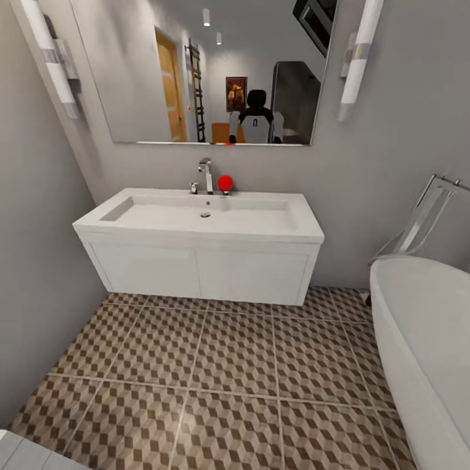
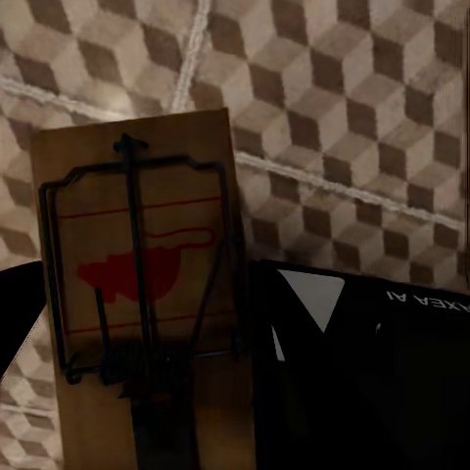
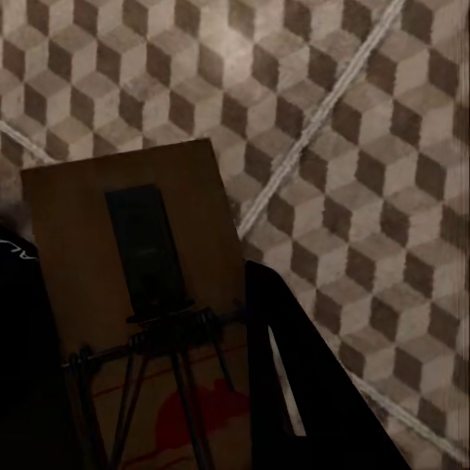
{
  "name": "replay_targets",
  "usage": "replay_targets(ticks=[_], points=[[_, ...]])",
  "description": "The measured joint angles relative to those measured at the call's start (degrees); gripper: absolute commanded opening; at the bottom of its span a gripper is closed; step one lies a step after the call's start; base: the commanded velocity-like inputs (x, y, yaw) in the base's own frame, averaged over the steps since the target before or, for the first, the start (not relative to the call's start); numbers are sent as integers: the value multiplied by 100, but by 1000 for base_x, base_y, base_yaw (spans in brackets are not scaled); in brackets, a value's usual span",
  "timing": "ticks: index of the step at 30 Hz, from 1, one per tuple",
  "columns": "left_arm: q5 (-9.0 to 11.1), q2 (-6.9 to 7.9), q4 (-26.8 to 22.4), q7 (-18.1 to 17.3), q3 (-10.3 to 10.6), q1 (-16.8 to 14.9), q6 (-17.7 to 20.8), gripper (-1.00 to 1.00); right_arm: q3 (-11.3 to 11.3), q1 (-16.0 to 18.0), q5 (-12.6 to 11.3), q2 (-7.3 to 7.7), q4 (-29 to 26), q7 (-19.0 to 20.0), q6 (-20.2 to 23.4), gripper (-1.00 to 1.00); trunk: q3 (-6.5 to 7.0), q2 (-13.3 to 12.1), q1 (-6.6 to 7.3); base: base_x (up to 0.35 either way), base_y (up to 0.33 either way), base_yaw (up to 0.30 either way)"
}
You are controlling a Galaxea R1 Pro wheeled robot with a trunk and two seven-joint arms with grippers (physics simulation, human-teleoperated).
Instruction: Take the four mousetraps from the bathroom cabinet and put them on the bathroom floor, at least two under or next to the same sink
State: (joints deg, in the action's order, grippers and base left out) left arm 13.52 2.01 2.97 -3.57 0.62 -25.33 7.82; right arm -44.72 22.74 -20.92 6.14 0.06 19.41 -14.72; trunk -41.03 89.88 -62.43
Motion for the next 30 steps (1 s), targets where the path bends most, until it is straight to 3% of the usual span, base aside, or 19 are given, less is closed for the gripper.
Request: replay_targets(ticks=[22, 30], points=[[0, 0, 0, 5, 0, 0, 0, -100, 0, -1, 7, 1, 0, 1, -5, -100, 0, 0, 0, 329, 0, 0], [20, -50, -15, 3, -5, 0, -29, -100, -7, -1, 11, -15, 0, 15, 32, -100, 0, 0, -3, 57, 0, 0]])
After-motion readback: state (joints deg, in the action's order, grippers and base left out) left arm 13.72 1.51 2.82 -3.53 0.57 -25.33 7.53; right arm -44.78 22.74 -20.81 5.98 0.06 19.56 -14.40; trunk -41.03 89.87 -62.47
